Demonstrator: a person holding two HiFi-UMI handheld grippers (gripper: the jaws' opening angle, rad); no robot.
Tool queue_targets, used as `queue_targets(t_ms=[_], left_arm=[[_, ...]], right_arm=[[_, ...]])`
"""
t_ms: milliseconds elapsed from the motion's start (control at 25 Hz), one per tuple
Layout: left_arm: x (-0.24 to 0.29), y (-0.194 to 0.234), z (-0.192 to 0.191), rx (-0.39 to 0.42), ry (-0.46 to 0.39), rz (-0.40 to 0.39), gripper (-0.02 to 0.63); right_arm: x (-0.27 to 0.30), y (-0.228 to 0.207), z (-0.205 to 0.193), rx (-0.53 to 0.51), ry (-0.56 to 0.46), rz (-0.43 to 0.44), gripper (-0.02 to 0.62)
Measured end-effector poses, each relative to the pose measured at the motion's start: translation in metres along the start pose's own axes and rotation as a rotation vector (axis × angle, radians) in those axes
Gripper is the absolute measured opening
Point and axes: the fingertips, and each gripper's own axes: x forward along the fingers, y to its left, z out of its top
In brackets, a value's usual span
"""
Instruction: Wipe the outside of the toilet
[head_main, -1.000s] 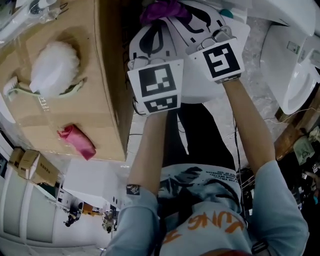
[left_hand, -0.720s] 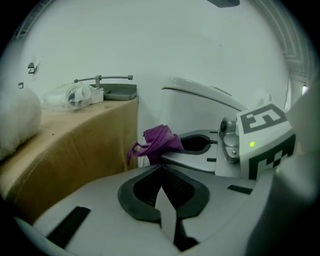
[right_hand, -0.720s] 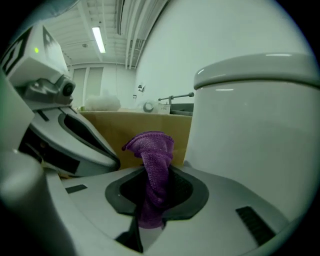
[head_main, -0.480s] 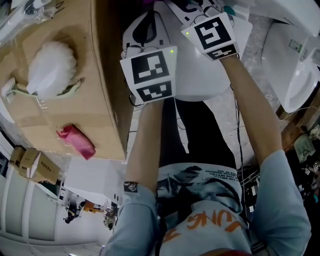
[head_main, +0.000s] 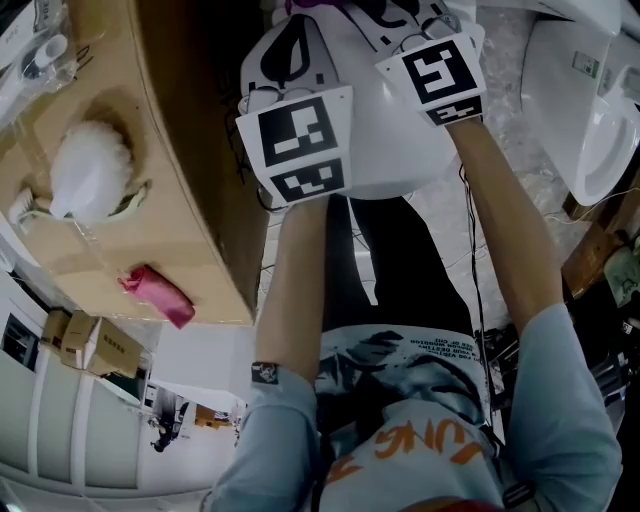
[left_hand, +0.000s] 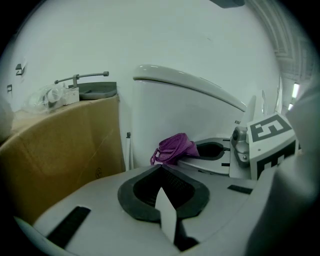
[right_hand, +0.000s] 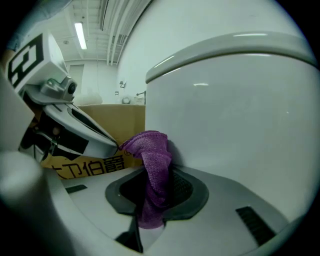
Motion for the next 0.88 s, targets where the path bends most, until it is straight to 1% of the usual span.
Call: queue_targets(t_ms=[160, 360, 520, 600, 760, 880], left_arm=[[0.008, -0.027, -0.002, 0.012, 0.008, -0.033, 0.025], [0.015, -0.061, 0.002, 0.070, 0.010, -0.071, 0.025], [0.019, -0.087, 0.005, 0.096, 0.008, -0.111, 0.025], [0.021, -0.097, 0.004, 0.104, 0.011, -0.124, 0.025], [0.022, -0.121, -0.003, 0.135, 0.027, -0.167, 0.025], [0.021, -0.136, -0.008, 0.154, 0.034, -0.197, 0.025]], right_arm=[[-0.019, -0.019, -0.012, 0.031, 0.000, -0.042, 0.097], [-0.048, -0.045, -0.030, 0.073, 0.009, -0.104, 0.098], [-0.072, -0.065, -0.045, 0.113, 0.017, -0.163, 0.098], [-0.085, -0.076, -0.054, 0.153, 0.019, -0.199, 0.098], [-0.113, -0.104, -0.080, 0.288, 0.021, -0.310, 0.098], [-0.131, -0.124, -0.097, 0.343, 0.028, -0.385, 0.098]])
